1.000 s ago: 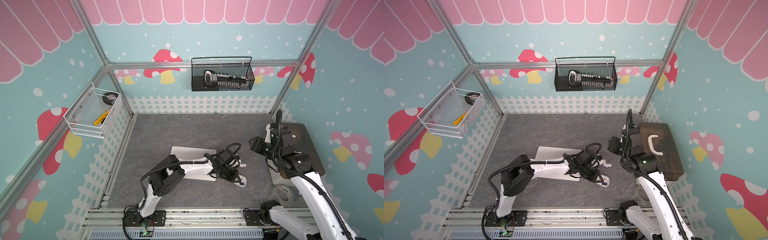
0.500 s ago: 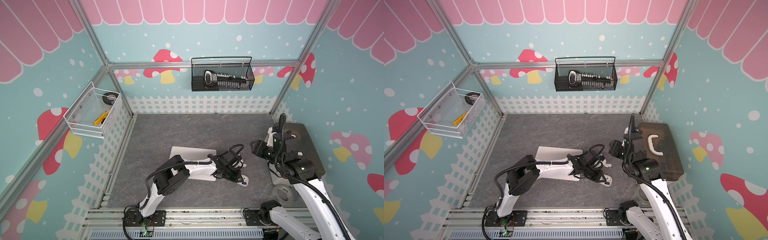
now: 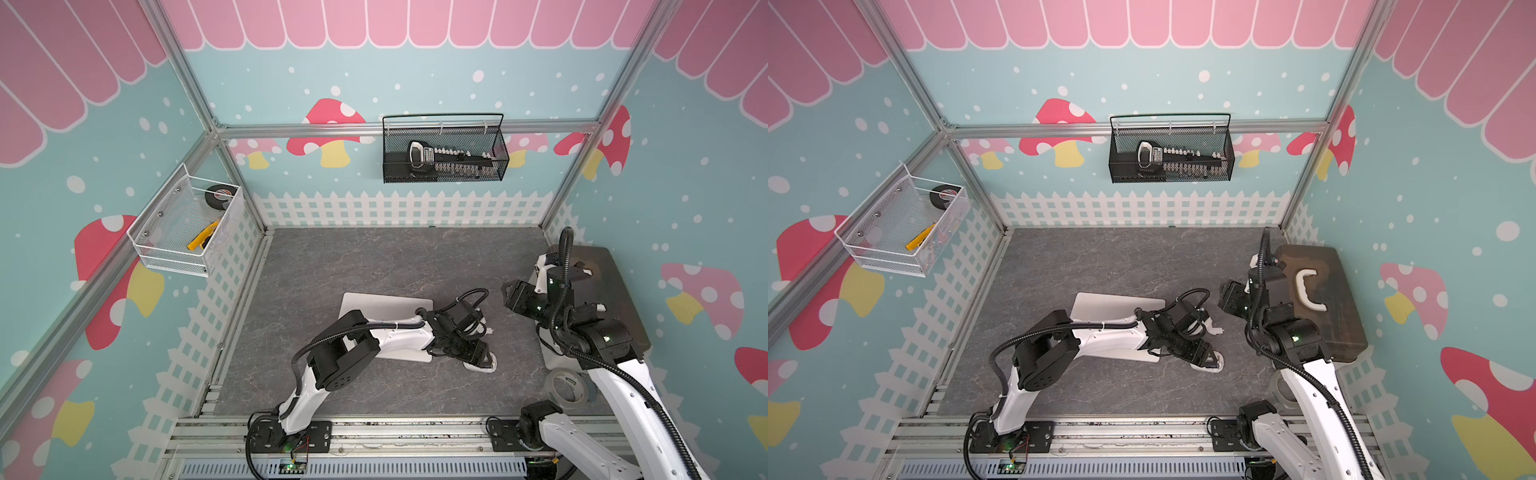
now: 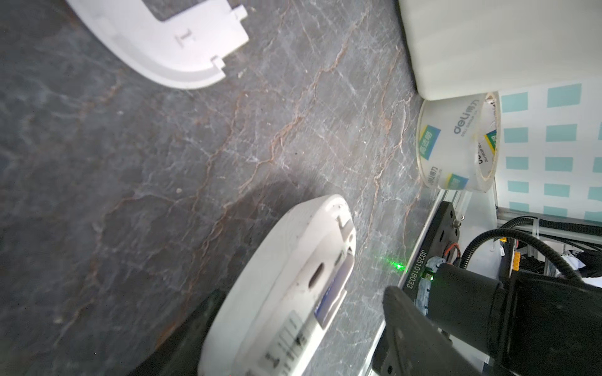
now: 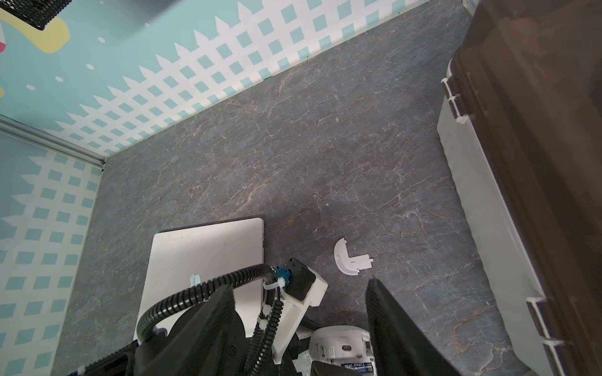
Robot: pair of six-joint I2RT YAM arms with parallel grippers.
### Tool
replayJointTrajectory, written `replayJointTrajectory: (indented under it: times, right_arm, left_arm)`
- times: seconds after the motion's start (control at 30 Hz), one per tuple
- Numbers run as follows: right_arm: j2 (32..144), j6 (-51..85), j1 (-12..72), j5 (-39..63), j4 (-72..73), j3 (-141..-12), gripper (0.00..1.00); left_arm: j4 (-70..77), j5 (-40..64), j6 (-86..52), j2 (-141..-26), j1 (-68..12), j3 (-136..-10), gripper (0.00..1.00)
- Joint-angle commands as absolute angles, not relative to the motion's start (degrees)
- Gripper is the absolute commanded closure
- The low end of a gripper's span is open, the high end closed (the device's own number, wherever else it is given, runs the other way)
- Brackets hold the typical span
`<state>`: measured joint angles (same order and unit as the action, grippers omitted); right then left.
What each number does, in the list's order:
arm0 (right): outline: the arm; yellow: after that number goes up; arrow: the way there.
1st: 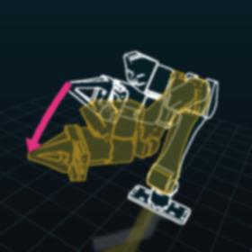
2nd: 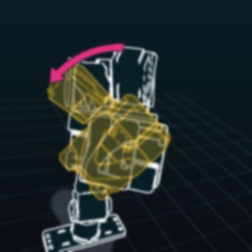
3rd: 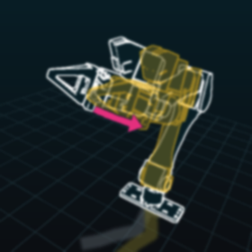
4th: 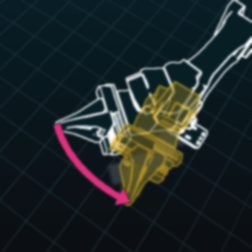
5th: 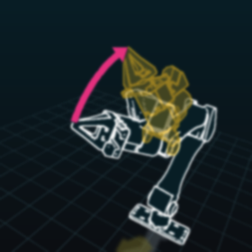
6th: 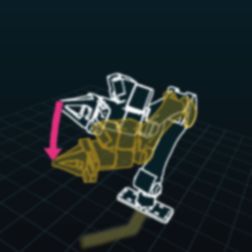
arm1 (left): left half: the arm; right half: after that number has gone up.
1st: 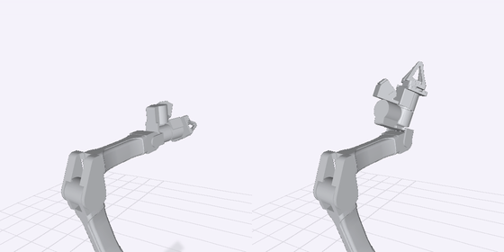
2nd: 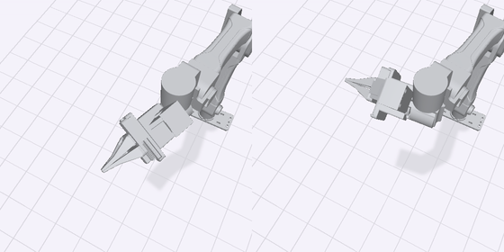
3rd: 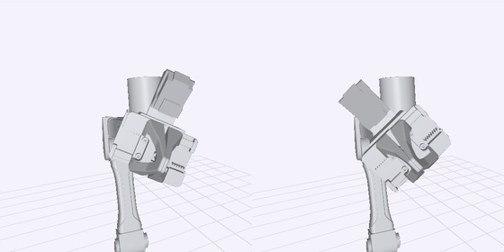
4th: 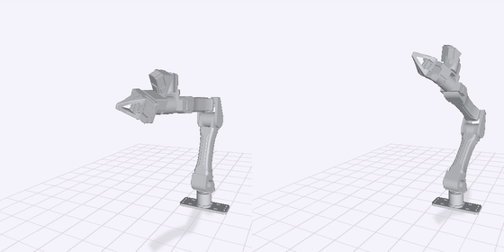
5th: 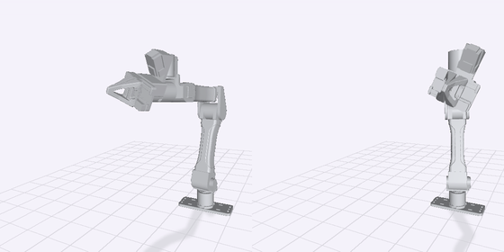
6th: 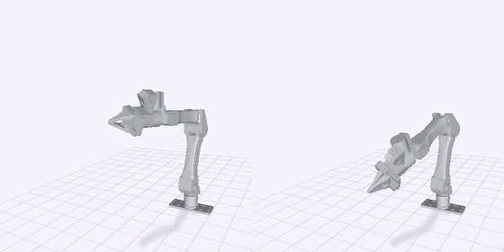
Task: Insert the wireless mouse receiver into the laptop
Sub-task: Place the mouse at the center of the board, then pick up the laptop from the center of the board.
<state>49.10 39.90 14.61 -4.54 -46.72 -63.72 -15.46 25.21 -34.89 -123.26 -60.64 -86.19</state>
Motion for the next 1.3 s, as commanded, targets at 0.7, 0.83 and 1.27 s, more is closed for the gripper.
replayJointTrajectory:
  times: [0.7, 0.83, 1.27]
  right_arm:
    - [61.3, 34.2, 14.4, 13.0, -42.8, -63.9, 0.43]
    - [69.7, 31.9, 16.9, 19.0, -41.1, -63.1, 0.43]
    - [90.1, 33.0, 26.9, 23.3, -28.8, -61.2, 0.32]
  left_arm:
    - [-31.1, 13.3, -26.1, -89.3, -32.2, -74.2, 0.01]
    - [-31.1, 11.2, -29.7, -83.8, -23.9, -66.2, 0.01]
    - [-28.7, 10.1, -30.9, -84.8, -12.3, -53.8, 0.01]
